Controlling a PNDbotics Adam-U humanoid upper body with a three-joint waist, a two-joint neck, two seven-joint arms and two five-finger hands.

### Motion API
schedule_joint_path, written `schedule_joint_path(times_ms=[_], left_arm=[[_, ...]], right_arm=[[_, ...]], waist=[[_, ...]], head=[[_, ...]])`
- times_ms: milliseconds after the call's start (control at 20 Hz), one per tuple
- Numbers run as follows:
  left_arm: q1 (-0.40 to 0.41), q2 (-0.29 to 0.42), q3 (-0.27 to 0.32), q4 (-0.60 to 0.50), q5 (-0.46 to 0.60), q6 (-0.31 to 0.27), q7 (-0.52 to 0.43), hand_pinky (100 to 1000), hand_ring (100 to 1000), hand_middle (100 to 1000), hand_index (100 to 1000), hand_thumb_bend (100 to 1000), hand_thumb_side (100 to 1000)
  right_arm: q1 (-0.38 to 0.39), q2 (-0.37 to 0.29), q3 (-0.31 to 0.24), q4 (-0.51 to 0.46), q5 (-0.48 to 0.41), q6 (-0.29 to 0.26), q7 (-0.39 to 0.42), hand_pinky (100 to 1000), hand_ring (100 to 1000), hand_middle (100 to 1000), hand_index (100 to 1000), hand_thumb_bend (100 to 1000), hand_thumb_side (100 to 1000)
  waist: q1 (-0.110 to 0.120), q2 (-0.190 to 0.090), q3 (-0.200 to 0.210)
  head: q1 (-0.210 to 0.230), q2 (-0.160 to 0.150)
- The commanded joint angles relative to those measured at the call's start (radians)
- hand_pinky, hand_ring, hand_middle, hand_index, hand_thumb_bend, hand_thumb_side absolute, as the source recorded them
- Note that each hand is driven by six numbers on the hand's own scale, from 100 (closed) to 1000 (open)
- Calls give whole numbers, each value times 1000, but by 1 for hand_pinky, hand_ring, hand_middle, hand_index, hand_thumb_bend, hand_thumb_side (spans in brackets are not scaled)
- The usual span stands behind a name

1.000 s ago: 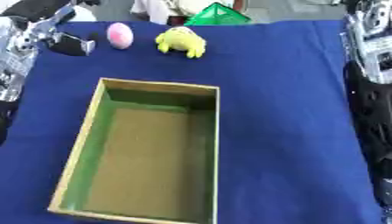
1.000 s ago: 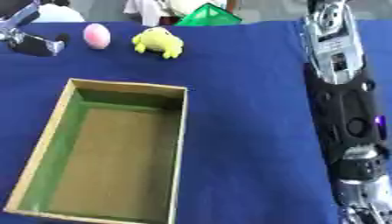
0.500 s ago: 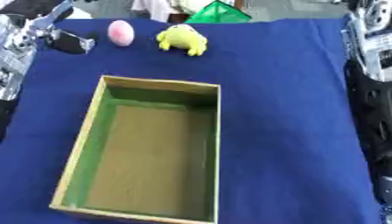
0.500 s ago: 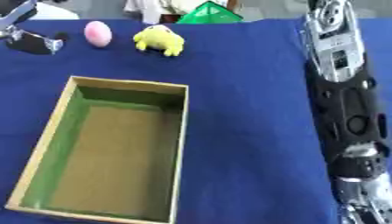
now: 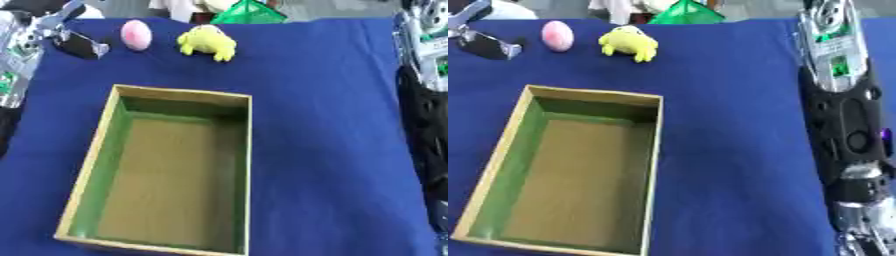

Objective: Pick up objects on the table and place them in the box.

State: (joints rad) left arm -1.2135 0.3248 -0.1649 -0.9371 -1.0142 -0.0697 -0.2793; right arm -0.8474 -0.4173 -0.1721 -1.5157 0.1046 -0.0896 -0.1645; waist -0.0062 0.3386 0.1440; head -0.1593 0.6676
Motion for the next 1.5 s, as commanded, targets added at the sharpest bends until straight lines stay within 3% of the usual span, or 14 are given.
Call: schedule_joint_path(times_ms=[50,1050,1500], left_arm=[[-37,8,25,21,-21,5,9,803,878,785,909,332,100],[-79,12,72,112,-53,10,55,774,862,809,920,314,100],[-84,22,97,149,-124,38,99,779,888,847,922,299,100]], right_arm=[[-28,-24,0,-4,9,-3,5,749,906,666,838,760,1000],[-63,-28,7,12,4,-9,18,747,907,662,837,773,1000],[-76,-25,9,16,1,-11,23,748,908,664,838,773,1000]], waist=[[2,-17,-5],[8,24,-48],[9,37,-81]], head=[[16,-16],[55,-70],[89,-84]])
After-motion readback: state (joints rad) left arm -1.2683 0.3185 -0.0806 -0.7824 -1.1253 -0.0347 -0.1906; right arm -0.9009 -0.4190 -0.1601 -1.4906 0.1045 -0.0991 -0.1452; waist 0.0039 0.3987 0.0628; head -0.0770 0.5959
